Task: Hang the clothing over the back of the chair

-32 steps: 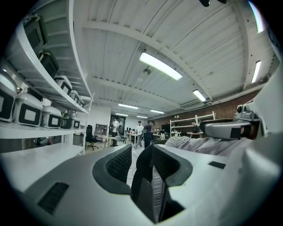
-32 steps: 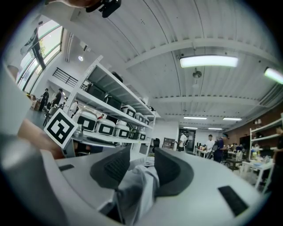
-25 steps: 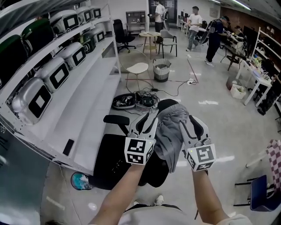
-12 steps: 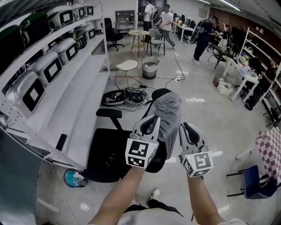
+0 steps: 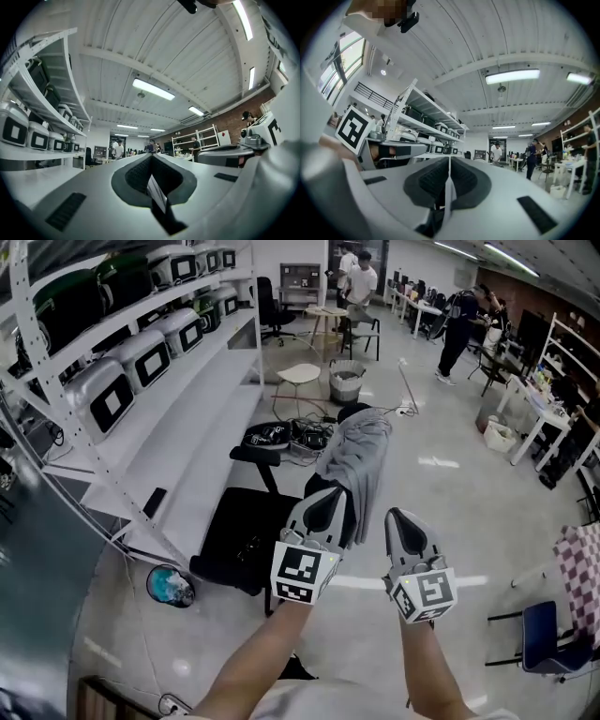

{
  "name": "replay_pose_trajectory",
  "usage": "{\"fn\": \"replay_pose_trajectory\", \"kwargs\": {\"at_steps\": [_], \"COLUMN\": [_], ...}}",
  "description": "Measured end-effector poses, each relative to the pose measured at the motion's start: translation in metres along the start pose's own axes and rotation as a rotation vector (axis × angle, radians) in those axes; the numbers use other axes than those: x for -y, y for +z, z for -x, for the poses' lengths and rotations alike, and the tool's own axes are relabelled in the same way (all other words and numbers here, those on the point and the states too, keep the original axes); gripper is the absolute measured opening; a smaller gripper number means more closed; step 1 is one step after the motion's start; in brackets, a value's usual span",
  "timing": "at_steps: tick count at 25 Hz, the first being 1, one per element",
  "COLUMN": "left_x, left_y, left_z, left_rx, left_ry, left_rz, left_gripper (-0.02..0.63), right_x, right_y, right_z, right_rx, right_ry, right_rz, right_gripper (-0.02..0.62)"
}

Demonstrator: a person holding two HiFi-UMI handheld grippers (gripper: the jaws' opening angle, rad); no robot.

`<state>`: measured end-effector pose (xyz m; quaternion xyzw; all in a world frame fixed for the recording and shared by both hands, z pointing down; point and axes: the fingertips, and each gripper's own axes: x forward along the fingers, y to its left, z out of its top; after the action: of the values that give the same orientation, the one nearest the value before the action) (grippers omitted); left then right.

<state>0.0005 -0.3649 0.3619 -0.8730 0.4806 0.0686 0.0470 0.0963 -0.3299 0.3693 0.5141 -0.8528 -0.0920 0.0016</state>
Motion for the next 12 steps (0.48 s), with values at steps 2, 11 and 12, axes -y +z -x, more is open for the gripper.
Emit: {"fn": "replay_pose_trajectory", "kwargs": {"at_steps": [2,11,12], "left_x": [0.030,0.136,0.142], "left_y": [-0.005,-0.025,-0.023], "left_z": [0.028,0.126,0.130], "left_rx": [-0.021,-0.143,-0.149], "left_ry": [0.030,0.072,0.075], "left_rz": [0.008,0.026,0.025], "left_gripper": [0.006,0.006,0.006], "right_x": [-0.008,-0.050,-0.052], "right_y": [-0.002,-0.009,-0.007], "right_z": [0.040,0.153,0.158], "right_rx": [0.003,-0.011,-0.010], "right_ry": [0.025,0.115,0.117], "right_rz": [-0.025,-0.130,-0.137], "right_gripper": [0.023,0.023,0.023]}}
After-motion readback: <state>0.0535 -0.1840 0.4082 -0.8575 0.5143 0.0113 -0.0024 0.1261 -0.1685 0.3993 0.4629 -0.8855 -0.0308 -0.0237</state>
